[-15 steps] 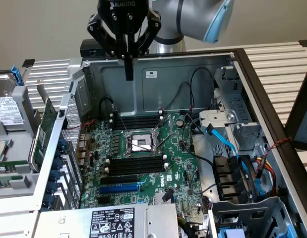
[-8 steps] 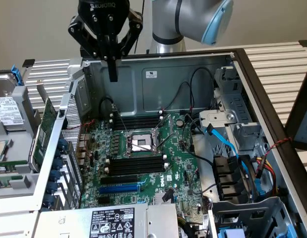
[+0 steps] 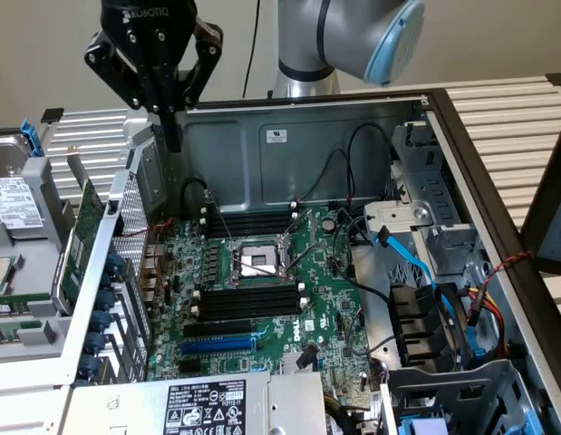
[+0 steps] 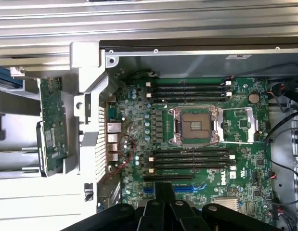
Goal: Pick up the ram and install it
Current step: 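Reach for the ram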
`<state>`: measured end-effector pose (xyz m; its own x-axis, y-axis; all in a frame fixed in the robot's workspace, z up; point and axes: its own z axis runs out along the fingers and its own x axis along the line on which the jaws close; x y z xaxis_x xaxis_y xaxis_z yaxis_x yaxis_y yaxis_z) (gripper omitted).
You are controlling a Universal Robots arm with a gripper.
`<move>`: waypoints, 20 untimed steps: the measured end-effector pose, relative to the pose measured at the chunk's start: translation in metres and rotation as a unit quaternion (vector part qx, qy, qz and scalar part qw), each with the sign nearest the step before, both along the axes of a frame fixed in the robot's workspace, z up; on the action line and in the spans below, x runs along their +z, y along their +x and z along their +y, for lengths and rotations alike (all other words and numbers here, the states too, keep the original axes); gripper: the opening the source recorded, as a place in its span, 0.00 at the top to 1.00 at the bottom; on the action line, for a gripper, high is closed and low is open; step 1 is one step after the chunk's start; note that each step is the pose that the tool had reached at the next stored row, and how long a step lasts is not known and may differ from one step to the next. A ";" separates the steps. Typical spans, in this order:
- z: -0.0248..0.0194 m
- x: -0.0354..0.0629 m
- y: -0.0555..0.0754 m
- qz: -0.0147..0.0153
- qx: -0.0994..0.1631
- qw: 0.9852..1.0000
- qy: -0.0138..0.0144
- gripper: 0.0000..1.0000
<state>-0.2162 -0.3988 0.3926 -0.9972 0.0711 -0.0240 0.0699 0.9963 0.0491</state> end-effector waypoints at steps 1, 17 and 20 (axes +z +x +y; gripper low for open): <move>0.0000 0.0000 -0.005 0.000 0.000 1.000 0.000 0.89; -0.0001 -0.0001 -0.077 -0.004 0.000 1.000 0.000 0.89; -0.0005 -0.0001 -0.089 -0.004 0.000 1.000 0.000 0.89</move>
